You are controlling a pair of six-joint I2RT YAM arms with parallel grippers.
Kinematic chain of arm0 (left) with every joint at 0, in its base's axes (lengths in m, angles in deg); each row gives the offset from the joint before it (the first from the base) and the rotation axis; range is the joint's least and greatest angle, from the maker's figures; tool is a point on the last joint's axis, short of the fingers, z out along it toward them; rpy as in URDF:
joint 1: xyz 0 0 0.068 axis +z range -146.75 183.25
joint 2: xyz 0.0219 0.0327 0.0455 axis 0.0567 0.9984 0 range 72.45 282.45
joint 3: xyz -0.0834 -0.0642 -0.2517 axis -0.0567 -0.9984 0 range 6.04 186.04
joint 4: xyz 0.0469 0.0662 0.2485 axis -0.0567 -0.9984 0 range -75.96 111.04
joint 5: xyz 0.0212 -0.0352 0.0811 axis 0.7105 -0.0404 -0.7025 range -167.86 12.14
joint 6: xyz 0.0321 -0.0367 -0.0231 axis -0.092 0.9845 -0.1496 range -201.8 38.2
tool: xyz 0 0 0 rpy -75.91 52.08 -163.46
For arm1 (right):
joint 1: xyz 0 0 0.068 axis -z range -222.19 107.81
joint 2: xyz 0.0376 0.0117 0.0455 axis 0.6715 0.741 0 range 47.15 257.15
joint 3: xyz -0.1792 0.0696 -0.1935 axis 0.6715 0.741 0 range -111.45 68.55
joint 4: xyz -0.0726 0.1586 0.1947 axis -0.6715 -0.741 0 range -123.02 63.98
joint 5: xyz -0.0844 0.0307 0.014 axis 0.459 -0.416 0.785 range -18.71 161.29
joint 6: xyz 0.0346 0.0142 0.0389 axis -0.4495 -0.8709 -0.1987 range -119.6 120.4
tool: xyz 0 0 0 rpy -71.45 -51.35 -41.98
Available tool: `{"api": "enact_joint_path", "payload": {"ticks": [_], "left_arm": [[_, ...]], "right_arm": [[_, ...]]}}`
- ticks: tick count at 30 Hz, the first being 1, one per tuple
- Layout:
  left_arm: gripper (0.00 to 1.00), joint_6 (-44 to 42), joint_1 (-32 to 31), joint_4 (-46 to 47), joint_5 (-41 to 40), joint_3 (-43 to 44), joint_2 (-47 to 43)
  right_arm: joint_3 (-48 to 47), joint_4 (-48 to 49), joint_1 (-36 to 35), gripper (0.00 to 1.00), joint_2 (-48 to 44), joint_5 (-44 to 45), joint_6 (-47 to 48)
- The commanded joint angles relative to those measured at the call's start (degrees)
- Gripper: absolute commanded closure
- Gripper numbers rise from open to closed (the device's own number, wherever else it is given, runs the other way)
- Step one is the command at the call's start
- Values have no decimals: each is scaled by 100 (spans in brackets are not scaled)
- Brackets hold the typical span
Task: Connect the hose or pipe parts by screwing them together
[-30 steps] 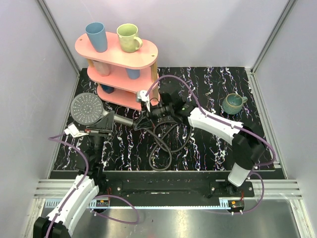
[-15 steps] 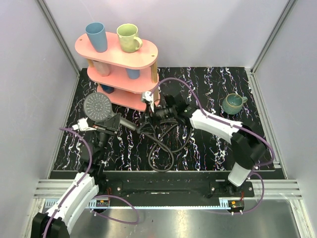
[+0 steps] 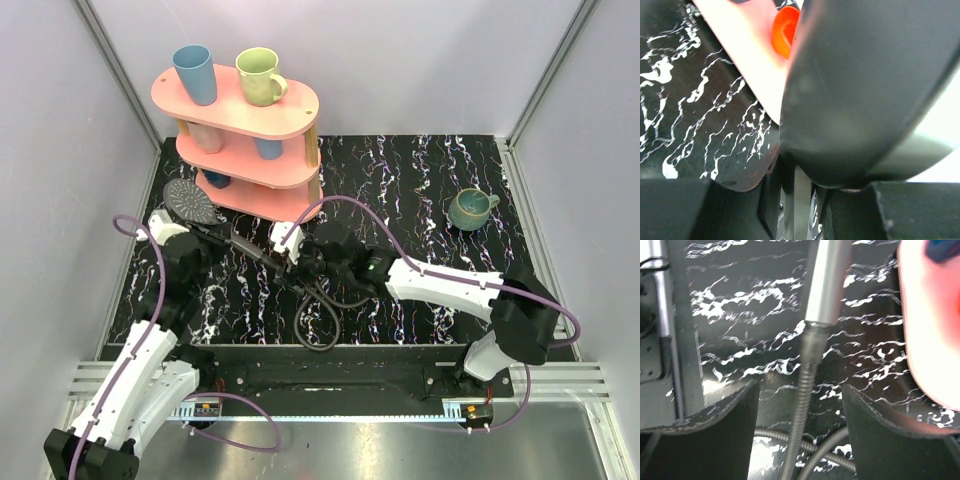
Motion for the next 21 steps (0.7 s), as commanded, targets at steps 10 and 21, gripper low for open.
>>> {"api": "enact_joint_path", "payload": {"ticks": [10, 21], "left_arm": [[100, 1012, -10, -1931, -434, 1114, 422], [100, 1249, -1, -2327, -355, 1176, 344]], "right_arm": [[-380, 729, -921, 26, 610, 2454, 275], [-891, 894, -1203, 59, 1279, 3323, 556]]}}
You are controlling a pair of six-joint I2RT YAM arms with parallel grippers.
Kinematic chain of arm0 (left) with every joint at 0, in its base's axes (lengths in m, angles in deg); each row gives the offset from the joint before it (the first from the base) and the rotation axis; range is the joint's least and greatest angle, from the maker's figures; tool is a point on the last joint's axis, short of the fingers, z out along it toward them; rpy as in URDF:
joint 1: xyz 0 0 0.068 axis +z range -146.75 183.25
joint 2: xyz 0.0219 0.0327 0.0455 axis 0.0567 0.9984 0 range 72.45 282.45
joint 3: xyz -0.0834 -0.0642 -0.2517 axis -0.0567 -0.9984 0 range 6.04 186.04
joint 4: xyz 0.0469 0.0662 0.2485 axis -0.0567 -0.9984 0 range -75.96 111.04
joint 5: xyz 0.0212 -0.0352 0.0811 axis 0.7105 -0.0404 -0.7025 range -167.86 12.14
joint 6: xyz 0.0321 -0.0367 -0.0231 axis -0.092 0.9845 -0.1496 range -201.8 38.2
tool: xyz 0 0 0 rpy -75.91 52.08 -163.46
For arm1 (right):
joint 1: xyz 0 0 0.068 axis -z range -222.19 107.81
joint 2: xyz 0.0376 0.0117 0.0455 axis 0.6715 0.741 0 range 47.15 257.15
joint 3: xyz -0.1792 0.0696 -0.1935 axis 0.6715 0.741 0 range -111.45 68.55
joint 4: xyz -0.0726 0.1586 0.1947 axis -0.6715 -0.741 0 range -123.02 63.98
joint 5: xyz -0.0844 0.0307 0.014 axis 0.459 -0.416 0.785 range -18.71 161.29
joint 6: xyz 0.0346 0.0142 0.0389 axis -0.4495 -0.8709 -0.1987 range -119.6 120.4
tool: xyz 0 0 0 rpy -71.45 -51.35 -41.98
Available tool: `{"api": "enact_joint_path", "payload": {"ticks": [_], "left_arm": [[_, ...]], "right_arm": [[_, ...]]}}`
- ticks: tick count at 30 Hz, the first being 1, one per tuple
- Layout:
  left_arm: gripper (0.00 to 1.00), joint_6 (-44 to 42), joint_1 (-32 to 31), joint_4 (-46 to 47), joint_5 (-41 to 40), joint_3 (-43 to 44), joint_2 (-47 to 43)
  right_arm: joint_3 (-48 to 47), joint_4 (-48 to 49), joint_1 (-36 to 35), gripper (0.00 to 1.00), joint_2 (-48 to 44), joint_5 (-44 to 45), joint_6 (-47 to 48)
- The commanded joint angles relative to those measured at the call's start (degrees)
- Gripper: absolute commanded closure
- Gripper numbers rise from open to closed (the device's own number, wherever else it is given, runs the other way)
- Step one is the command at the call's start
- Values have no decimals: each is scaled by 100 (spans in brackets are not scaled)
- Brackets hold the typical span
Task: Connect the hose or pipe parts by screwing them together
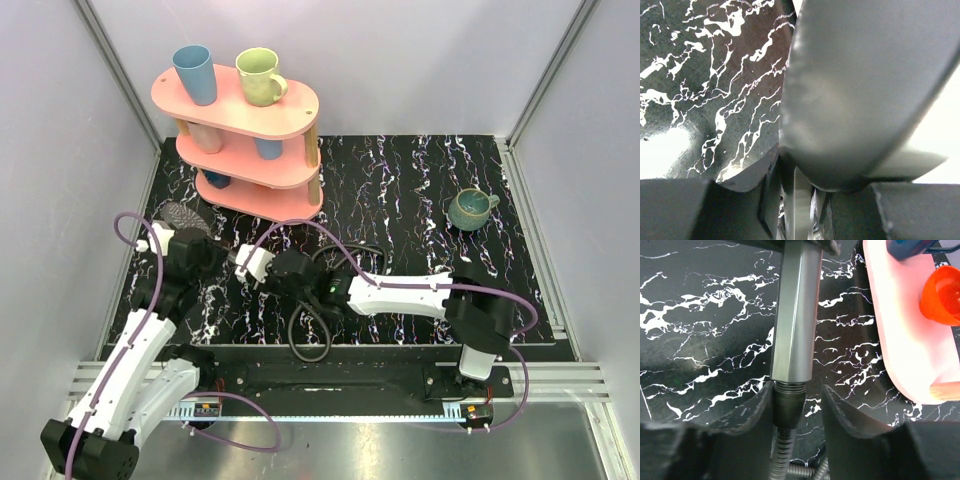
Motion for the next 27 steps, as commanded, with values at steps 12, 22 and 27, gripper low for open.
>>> {"api": "enact_joint_path", "payload": {"ticks": [12, 22, 27], "left_arm": [[100, -719, -1, 4612, 1721, -2441, -2125], [100, -1370, -1, 7583, 2460, -3427, -1801], [100, -1337, -1, 9190, 3434, -3707, -958]], "right_arm": [[-123, 775, 647, 100, -424, -1462, -1033], [-263, 1074, 2211, 100, -214, -5513, -1615], [-1062, 1004, 2694, 100, 558, -7274, -2448]]}}
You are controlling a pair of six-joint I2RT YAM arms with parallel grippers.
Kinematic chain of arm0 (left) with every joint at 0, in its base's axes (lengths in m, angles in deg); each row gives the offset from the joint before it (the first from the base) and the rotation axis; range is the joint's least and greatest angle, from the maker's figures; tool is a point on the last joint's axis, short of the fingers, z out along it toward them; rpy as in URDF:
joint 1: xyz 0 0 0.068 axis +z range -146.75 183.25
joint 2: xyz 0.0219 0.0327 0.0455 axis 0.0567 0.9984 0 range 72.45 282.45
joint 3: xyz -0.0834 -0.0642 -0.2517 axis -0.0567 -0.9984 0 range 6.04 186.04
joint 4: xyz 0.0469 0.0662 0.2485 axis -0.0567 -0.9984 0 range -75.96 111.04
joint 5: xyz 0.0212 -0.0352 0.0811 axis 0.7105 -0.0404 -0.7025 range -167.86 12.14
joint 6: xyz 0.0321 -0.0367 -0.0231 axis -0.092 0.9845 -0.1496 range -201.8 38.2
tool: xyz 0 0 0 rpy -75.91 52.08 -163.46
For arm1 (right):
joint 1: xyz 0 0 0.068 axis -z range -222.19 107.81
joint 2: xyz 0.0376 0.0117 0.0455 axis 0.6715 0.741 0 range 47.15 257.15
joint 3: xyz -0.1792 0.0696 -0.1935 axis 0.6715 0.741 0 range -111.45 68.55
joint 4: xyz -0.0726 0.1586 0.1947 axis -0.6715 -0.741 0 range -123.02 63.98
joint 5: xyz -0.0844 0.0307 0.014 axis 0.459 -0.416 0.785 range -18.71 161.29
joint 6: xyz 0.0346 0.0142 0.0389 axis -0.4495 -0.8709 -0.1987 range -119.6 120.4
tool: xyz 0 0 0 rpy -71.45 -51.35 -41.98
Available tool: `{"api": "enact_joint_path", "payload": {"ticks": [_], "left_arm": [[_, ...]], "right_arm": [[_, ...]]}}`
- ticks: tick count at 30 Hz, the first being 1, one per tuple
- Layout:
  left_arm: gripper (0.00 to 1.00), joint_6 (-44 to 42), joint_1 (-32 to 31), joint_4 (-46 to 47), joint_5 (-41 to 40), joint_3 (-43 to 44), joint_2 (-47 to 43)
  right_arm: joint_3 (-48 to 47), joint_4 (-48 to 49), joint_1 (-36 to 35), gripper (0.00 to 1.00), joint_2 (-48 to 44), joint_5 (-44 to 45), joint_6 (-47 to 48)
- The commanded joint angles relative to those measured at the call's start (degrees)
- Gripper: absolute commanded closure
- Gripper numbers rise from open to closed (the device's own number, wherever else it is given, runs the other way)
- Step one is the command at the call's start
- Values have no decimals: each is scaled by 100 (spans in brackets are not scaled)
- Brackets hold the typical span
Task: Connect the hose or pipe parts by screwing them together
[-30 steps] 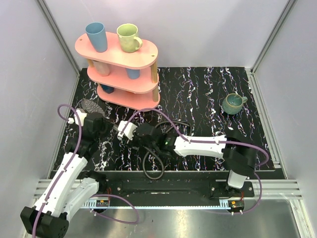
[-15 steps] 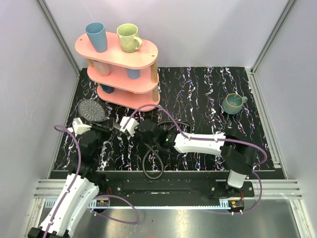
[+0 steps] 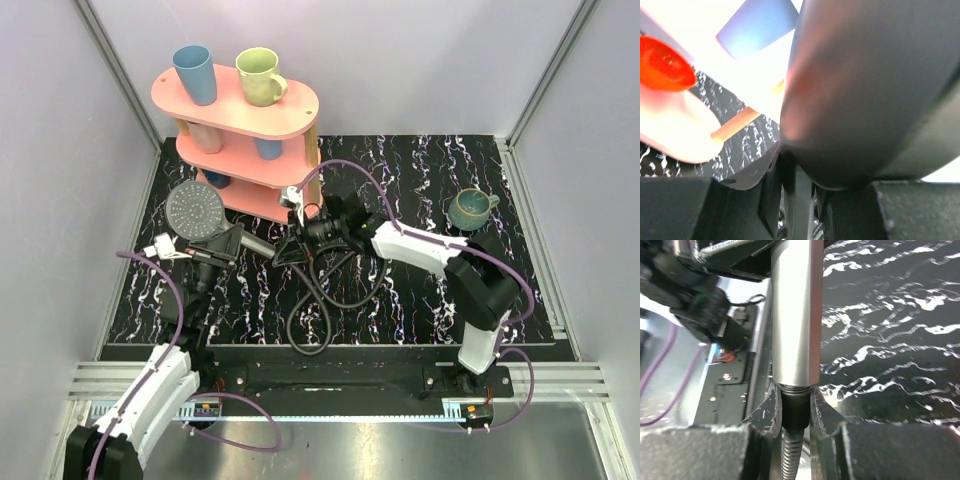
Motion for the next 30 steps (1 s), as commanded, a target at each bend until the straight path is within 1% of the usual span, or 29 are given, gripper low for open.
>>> {"api": "enact_joint_path", "payload": {"ticks": [1, 3, 5, 6, 7, 8, 9, 10, 11, 12, 13, 14, 15, 16, 17, 18, 19, 21, 22, 24, 25, 28, 30], "left_arm": [[100, -62, -104, 2592, 1663, -444, 682], [100, 97, -104, 2834, 1681, -490, 886], [100, 28, -104, 2546, 1647, -393, 1001], [100, -25, -104, 2362, 1533, -349, 1010], [100, -26, -104, 1830, 1436, -219, 984], [100, 96, -104, 1485, 1287, -139, 948], [100, 106, -104, 1229, 990, -77, 913], [100, 124, -104, 826, 822, 10, 852], [100, 333, -104, 614, 664, 81, 747], [100, 378, -104, 342, 349, 177, 694], [100, 405, -104, -505, 206, 509, 641], [100, 344, -104, -879, 109, 704, 658], [100, 291, -112, -1222, -101, 897, 702], [100, 273, -113, -1904, -207, 1282, 737], [100, 212, -113, -2181, -286, 1442, 798], [100, 229, -113, -2706, -479, 1601, 877], [100, 247, -113, -2928, -550, 1881, 921], [100, 238, -113, -3376, -769, 2154, 1035], [100, 247, -121, -3840, -849, 2434, 1079], [100, 352, -139, -4465, -1051, 2699, 1194], [100, 387, -148, -4643, -1095, 2927, 1307], [100, 545, -148, -5162, -1175, 3244, 1510], [100, 642, -148, -5408, -1175, 3394, 1616]], "right_arm": [[-1041, 844, 429, 100, 538, -1391, -873], [-1095, 905, 490, 100, 687, -1434, -1102], [-1034, 923, 491, 99, 645, -1259, -1103], [-981, 932, 508, 95, 601, -1180, -1068], [-850, 941, 508, 89, 539, -953, -1042], [-771, 941, 508, 72, 391, -777, -998], [-683, 906, 517, 62, 311, -575, -954], [-534, 827, 525, 49, 223, -68, -893], [-472, 687, 526, 30, 66, 189, -796], [-401, 599, 517, 27, -14, 383, -760], [-314, 493, 517, 22, -111, 638, -682], [-243, 336, 508, 18, -277, 762, -559], [-182, 273, 508, 15, -366, 885, -506], [-68, 220, 508, 15, -445, 1165, -375], [-15, 124, 491, 15, -620, 1368, -312], [56, 97, 473, 15, -700, 1613, -277], [222, 97, 429, 16, -779, 2181, 37], [398, 149, 210, 16, -1008, 2764, 285], [477, 141, 96, 16, -1069, 3341, 529], [487, -26, -299, 16, -1184, 3855, 768], [470, -87, -440, 16, -1201, 4414, 961], [496, -18, -950, 16, -1228, 5085, 1278], [496, 53, -1134, 17, -1211, 5192, 1332]]}}
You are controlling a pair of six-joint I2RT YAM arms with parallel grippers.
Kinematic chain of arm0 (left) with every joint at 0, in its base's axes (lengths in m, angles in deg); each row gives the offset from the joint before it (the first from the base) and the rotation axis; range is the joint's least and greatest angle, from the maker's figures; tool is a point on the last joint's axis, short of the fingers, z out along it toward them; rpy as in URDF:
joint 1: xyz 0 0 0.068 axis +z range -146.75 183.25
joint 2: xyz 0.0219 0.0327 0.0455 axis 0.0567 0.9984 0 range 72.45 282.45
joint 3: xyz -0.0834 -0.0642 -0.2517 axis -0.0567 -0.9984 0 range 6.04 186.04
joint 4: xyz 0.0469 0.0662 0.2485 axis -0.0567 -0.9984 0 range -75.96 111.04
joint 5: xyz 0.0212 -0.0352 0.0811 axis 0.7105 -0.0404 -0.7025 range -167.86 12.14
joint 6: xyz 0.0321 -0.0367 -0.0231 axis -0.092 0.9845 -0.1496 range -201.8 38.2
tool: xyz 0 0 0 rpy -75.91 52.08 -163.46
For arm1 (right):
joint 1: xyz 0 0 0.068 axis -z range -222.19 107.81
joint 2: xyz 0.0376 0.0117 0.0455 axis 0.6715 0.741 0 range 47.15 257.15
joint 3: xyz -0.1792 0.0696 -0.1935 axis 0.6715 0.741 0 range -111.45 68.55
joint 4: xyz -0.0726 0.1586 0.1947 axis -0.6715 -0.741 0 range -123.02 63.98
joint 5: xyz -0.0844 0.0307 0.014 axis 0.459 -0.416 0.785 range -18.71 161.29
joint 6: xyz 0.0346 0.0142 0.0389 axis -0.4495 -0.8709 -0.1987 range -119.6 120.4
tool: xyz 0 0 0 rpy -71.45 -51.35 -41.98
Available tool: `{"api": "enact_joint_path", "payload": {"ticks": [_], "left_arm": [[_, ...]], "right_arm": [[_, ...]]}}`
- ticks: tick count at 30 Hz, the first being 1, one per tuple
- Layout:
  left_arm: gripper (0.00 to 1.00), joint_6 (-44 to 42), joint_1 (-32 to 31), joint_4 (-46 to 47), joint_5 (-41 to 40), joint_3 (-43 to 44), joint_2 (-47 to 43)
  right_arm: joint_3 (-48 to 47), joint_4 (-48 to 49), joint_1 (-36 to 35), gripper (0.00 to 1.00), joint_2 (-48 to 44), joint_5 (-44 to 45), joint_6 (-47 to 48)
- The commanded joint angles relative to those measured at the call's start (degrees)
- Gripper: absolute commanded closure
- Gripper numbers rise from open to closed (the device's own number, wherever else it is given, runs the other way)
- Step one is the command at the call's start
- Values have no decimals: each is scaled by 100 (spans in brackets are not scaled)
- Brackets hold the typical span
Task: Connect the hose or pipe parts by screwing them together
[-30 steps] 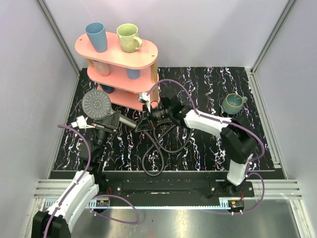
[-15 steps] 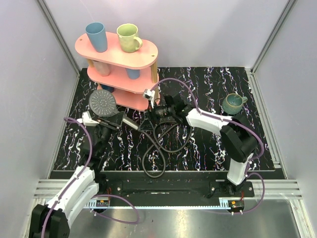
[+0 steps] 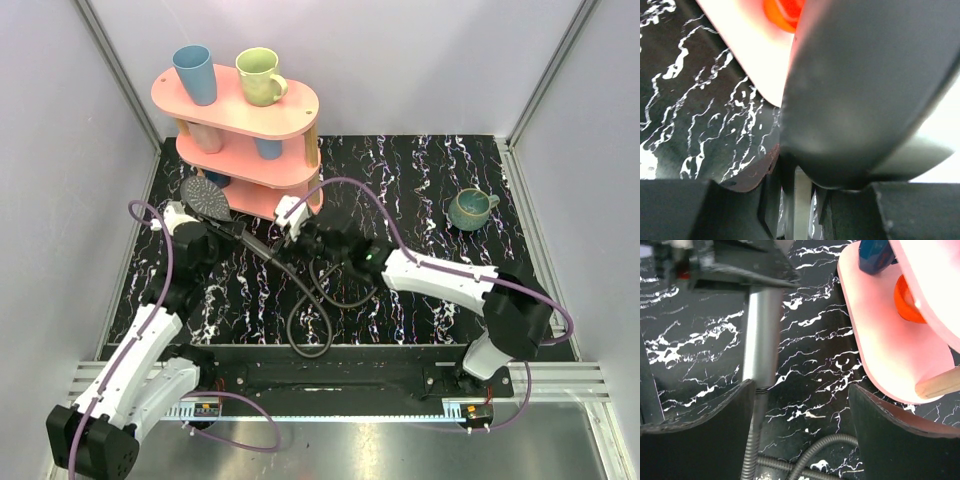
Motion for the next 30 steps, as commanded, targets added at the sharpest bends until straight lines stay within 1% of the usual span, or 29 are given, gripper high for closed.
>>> {"api": "enact_joint_path", "payload": {"ticks": [1, 5, 8, 11, 15, 20, 24, 27, 29, 30], "left_arm": [[100, 286, -38, -827, -292, 656, 195], [100, 365, -38, -1101, -248, 815, 432], [100, 339, -47, -1119, -213, 850, 451], [100, 322, -38, -1198, -327, 885, 389], [100, 400, -39, -1312, -371, 894, 371], [100, 445, -38, -1303, -274, 921, 424], [100, 444, -38, -1400, -380, 868, 442], [100, 532, -39, -1382, -336, 780, 407], [100, 576, -39, -1348, -249, 736, 415], [100, 585, -47, -1278, -204, 693, 415]], "right_arm": [[6, 108, -469, 18, -146, 1295, 584], [-38, 2, -750, 19, -102, 1384, 593], [50, 134, -908, 19, 38, 1402, 611], [-152, -155, -1049, 19, 196, 1542, 567], [-126, -200, -1277, 19, 285, 1674, 470], [-91, -367, -1462, 19, 486, 2078, 479], [-143, -437, -1497, 21, 645, 2438, 610], [-126, -429, -1532, 27, 715, 2535, 602], [-82, -219, -1568, 31, 742, 2597, 689], [5, -96, -1577, 50, 742, 2632, 716]]}}
